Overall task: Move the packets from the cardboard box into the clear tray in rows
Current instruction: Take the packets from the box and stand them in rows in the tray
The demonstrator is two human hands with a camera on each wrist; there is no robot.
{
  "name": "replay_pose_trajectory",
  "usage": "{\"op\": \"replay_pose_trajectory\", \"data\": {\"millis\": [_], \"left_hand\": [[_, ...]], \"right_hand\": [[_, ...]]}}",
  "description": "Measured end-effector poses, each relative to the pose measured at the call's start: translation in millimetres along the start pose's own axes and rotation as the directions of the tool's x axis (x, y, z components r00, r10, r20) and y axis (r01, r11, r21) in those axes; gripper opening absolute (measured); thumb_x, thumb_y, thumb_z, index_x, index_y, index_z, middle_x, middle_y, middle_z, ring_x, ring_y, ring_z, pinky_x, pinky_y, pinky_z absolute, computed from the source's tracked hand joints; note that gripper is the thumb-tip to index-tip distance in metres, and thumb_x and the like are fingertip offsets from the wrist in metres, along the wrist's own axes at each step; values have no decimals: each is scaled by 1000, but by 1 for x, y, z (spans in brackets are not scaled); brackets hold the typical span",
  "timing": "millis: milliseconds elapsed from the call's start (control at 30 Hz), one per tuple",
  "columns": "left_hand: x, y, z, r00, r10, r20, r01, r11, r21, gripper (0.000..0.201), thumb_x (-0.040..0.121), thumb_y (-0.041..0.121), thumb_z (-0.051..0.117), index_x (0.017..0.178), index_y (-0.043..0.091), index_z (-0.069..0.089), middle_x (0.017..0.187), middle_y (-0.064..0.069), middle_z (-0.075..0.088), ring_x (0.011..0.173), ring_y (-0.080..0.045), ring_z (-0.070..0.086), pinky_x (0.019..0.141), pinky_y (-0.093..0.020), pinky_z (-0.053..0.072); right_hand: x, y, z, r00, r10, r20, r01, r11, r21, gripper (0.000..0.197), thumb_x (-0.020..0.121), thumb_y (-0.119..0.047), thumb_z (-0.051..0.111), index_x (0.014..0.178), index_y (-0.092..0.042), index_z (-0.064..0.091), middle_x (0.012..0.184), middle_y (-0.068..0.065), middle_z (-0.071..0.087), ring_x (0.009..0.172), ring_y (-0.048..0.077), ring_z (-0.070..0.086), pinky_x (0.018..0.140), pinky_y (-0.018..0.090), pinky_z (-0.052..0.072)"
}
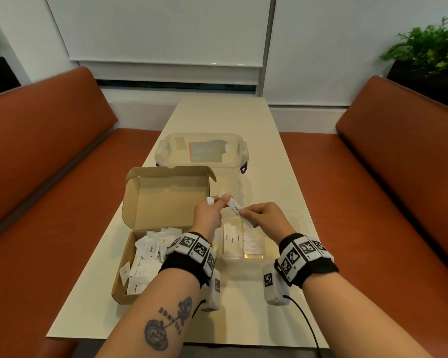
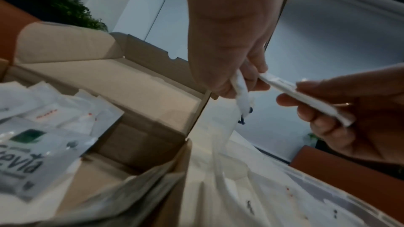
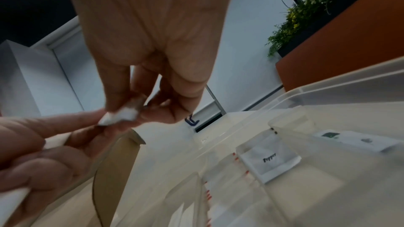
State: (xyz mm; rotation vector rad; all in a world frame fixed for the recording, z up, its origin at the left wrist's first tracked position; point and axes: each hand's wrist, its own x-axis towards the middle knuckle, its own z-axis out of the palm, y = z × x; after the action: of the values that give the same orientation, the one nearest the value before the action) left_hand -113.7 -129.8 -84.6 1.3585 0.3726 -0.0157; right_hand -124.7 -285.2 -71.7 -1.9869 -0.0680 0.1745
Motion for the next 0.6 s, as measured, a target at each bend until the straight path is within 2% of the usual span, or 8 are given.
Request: {"op": "replay_pose_trajectory", "data": {"millis": [100,167,267,367,467,600], "left_hand": [[3,-8,-4,998,-61,-24,62,997,41,33,91,33,61,99,1,67,83,-9,55,47,-10,28,42,-20,27],[5,-12,-6,994,-106,-31,107,994,22,32,95,31,56,104,1,62,99,-7,65,44,-9,26,39,-19,26],[10,-16,-7,990,-141,-26,142,989,35,29,97,29,52,107,2,58,115,-6,64,39,-6,24,35,-17,24],[12,-17,-7,984,-179,-7,178,981,78,28,99,30,49,106,4,57,115,-3,61,44,-9,21,35,-15,24],[12,-19,-7,980,-200,12,198,975,103,29,99,31,48,106,5,57,111,0,60,46,-9,22,36,-16,23],[13,-21,-8,980,-200,23,196,974,113,36,99,32,48,116,1,56,114,0,59,46,-9,23,39,-17,24]], "right_hand": [[4,3,9,997,47,-55,-48,999,-24,8,83,-20,70,85,-13,75,64,0,64,54,7,52,54,15,44],[5,6,17,988,104,-110,-112,992,-65,2,80,-13,71,78,-12,70,68,3,65,56,12,55,54,20,48],[4,12,35,973,163,-160,-190,967,-168,6,78,-4,62,74,-9,62,73,9,66,57,19,59,60,28,53],[4,18,53,975,150,-166,-186,956,-228,12,78,3,49,73,-7,56,75,16,65,64,30,64,63,36,57],[5,22,64,976,140,-168,-182,946,-267,16,78,6,44,71,-6,52,79,17,62,74,36,65,67,44,57],[6,26,70,971,142,-190,-195,935,-295,15,79,5,44,71,-6,50,78,17,61,73,34,63,67,40,54]]}}
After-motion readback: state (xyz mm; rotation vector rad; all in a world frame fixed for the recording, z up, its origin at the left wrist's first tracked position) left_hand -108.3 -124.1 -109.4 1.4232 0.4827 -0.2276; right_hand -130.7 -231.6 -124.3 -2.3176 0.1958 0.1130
